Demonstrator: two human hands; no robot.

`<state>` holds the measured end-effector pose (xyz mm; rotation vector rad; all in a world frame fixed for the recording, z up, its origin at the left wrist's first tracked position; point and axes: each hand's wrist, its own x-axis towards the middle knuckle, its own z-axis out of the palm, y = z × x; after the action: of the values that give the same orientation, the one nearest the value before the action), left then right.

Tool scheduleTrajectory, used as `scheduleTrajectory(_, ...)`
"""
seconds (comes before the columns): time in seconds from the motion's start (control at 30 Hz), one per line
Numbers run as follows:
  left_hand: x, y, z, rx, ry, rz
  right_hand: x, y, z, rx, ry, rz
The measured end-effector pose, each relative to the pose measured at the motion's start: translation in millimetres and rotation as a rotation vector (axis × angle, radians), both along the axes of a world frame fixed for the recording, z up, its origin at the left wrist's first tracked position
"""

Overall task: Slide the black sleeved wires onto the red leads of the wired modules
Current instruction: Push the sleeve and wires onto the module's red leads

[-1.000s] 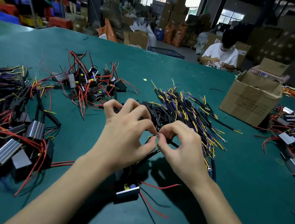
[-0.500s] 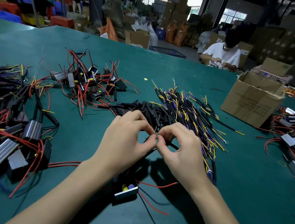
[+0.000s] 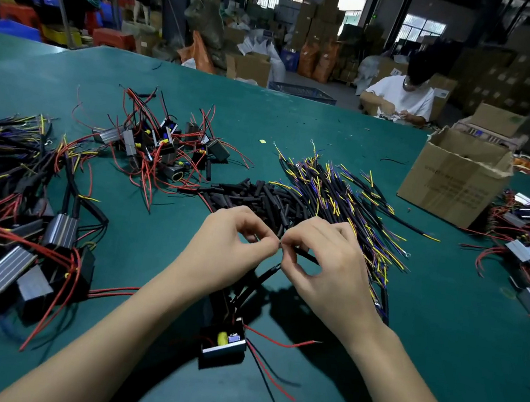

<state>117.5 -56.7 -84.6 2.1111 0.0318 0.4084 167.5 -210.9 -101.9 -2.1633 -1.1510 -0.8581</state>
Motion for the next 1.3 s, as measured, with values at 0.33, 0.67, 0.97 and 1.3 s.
scheduleTrajectory(0.33,-1,8,6,-0.28,0.316,-0.094,5,2,4,-0.102,-0.35,0.03)
scheduleTrajectory(0.67,0,9,4,-0.217,0.251,-0.106,4,-7,9,-0.095,-0.09,0.091)
scheduleTrajectory(0.97,-1,2,1,0.115,-0.151,-0.015,5,-12,18,0.229,0.846,0.219)
scheduleTrajectory(1.3,-1,4,0,0.281,-0.291,-0.053,12,-12,20,0.21,0.949,0.226)
